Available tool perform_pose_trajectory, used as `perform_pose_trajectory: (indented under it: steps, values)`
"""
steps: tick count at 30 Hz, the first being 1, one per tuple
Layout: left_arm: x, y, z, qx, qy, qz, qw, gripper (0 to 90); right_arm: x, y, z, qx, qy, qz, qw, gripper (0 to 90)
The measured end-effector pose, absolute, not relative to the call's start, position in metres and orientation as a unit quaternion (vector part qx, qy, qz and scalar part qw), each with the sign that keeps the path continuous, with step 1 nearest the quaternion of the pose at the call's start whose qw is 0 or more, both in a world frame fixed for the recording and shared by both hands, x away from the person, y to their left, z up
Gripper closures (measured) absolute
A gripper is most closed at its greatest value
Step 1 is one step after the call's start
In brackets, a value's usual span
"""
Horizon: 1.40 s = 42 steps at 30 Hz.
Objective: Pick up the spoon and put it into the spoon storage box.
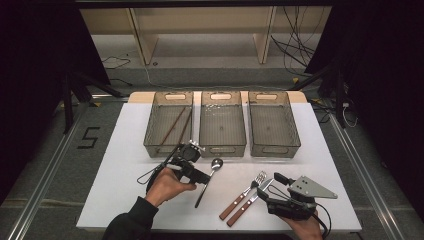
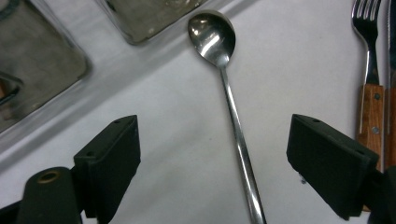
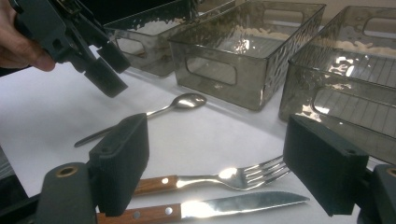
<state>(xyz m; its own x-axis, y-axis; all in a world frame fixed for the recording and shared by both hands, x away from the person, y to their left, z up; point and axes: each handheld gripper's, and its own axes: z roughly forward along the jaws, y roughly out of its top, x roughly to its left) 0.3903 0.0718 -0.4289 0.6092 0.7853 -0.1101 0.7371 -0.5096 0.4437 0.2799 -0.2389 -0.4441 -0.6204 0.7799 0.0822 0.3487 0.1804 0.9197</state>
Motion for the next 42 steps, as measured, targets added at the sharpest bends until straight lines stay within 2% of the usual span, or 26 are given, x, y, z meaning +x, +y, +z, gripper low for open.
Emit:
perform_pose_trajectory:
  steps: [11,21,33,42]
  values:
    - [0.387,0.059,-0.438,0.880,0.424,0.038,0.211,18.6,0.279,-0.240,-0.444,0.380,0.739,0.514,0.211,23.3]
    - [0.387,0.053,-0.444,0.890,0.412,0.018,0.194,29.7,0.280,-0.239,-0.445,0.379,0.742,0.510,0.213,23.3]
    - [0.389,0.049,-0.457,0.900,0.399,0.013,0.174,49.9,0.278,-0.237,-0.444,0.376,0.745,0.507,0.217,23.3]
    - [0.386,0.044,-0.461,0.910,0.379,0.018,0.164,57.7,0.278,-0.237,-0.444,0.375,0.745,0.507,0.218,23.3]
